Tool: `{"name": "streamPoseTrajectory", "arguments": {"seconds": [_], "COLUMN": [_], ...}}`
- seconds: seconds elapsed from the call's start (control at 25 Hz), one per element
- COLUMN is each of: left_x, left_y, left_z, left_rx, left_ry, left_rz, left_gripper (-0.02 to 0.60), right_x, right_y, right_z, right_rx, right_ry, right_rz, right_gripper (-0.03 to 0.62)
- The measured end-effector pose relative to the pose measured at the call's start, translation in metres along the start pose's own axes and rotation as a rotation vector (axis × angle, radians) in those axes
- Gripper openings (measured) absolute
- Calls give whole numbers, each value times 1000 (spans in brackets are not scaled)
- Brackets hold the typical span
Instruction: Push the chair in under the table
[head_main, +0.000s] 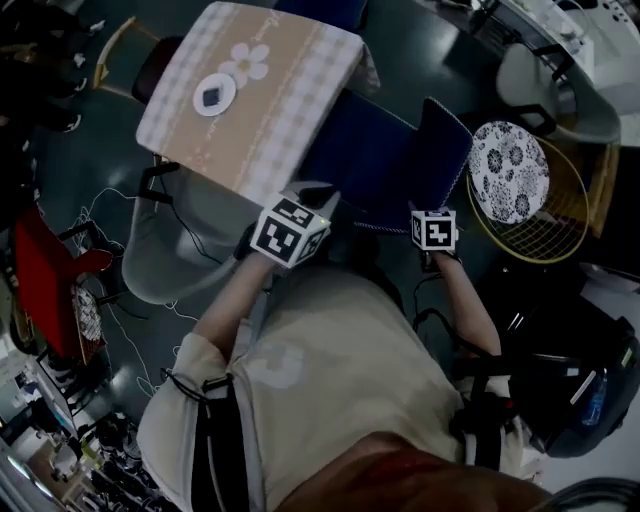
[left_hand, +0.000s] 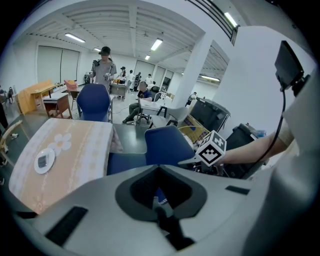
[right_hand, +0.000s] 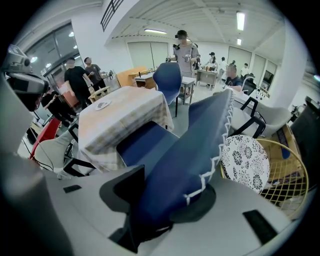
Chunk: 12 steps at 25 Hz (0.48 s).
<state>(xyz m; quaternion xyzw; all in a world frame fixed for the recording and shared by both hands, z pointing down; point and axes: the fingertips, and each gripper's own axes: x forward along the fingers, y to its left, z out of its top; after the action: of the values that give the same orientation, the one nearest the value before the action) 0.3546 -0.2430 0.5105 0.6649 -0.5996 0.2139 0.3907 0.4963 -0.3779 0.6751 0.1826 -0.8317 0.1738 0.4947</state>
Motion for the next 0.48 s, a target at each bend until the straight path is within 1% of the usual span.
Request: {"name": "streamPoseTrajectory", "arguments": {"seconds": [0.16,0.36,0.48], "left_x": [1,-10,-12], "left_y": [-1,12,11], "left_z": [4,0,-1], "left_rx": [1,-17,-27], "left_ry": [-13,-20,-29], "left_rz": [-13,19,24], "left_gripper": [9,9,9], "right_x": [-2,2,-1], "right_y": [-4,4,0], "right_z": [-3,0,-7], "right_rx": [6,9,22], "right_ry": [11,17,31], "right_rz": [0,24,35], "right_gripper": [167,185,196]}}
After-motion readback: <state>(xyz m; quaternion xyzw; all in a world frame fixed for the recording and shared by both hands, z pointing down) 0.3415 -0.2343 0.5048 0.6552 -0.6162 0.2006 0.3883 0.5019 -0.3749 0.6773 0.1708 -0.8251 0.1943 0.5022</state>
